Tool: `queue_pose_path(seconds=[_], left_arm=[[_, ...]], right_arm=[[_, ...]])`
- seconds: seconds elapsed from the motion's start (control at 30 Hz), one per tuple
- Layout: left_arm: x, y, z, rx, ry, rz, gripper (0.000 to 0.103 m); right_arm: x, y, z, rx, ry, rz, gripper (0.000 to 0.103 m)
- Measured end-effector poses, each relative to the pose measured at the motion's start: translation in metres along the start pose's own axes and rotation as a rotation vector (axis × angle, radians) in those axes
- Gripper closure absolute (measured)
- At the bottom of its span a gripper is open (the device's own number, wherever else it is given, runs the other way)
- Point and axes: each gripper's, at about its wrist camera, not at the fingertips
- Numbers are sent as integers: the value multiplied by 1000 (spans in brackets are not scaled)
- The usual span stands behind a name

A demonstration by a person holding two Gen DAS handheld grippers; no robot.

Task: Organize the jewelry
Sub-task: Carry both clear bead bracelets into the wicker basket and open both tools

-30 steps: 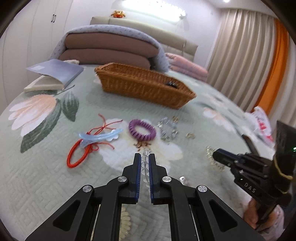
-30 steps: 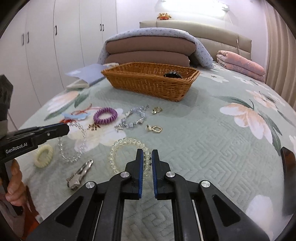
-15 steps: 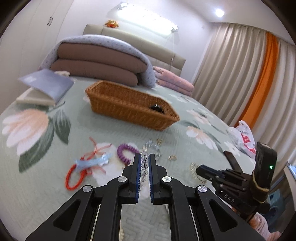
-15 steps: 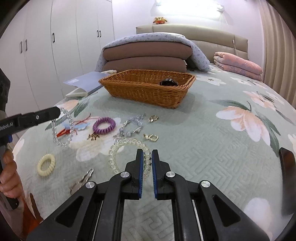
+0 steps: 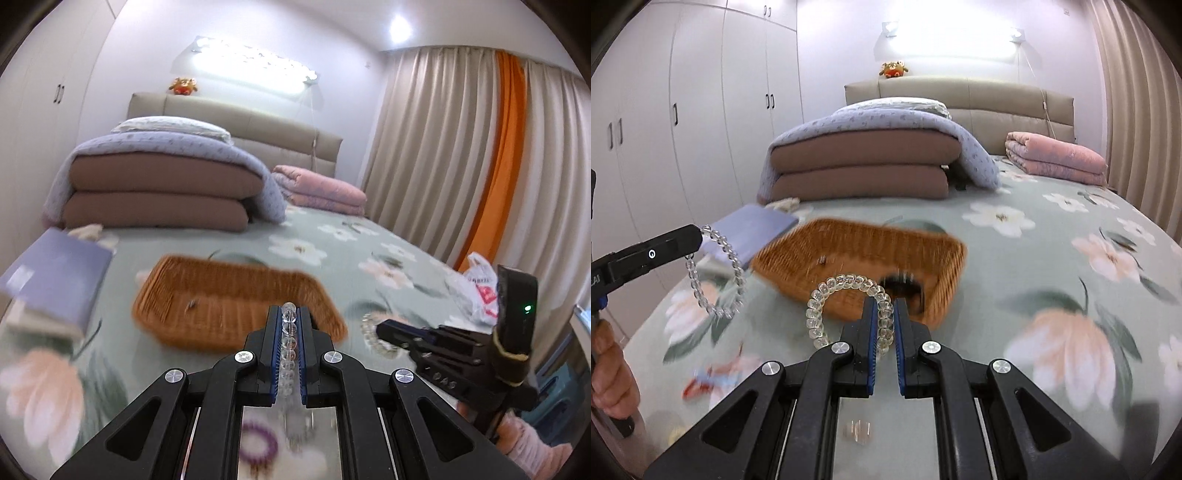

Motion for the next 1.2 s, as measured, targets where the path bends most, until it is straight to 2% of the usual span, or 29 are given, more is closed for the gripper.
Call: queue_pose_path(seconds=[0.13,0.23,0.33,0.47,0.6,0.8,0.9,1.03,1.07,1.1,1.13,1.2], left_arm=[[26,-45,30,17,18,15,95],[48,-73,36,23,55,13,95],[73,-101,31,50,95,10,95],[89,-125,11,117,78,45,95],[97,-134,3,145,94,58,95],[101,-137,2,152,97,83,95],[103,-141,-1,164,81,132,95],[106,-141,-3,167,87,128,95],[106,-140,-2,162,85,133,94],[106,-139,-2,159,87,136,86],[108,-138,-2,160,96,135,69],[111,-134,-2,139,112,153,55]], right_arm=[[7,-49,32,23,-18,-4,93],[17,-87,43,58,-22,-8,93],[28,-115,41,87,-3,-8,93],[33,-139,30,136,5,-4,93],[31,-150,22,174,1,4,93],[35,-151,20,158,27,0,92],[31,-157,19,172,8,30,92],[25,-158,19,173,-15,37,92],[22,-158,19,171,-25,43,91],[20,-157,20,170,-33,47,88],[19,-156,20,166,-41,52,87],[17,-152,20,150,-45,50,87]])
Point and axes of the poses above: each gripper's, at about its wrist camera, not at the fingertips, and y roughly against the way its jaws point, x to its left, z to its top, and after that the axes turned 9 degrees about -z, right-handed
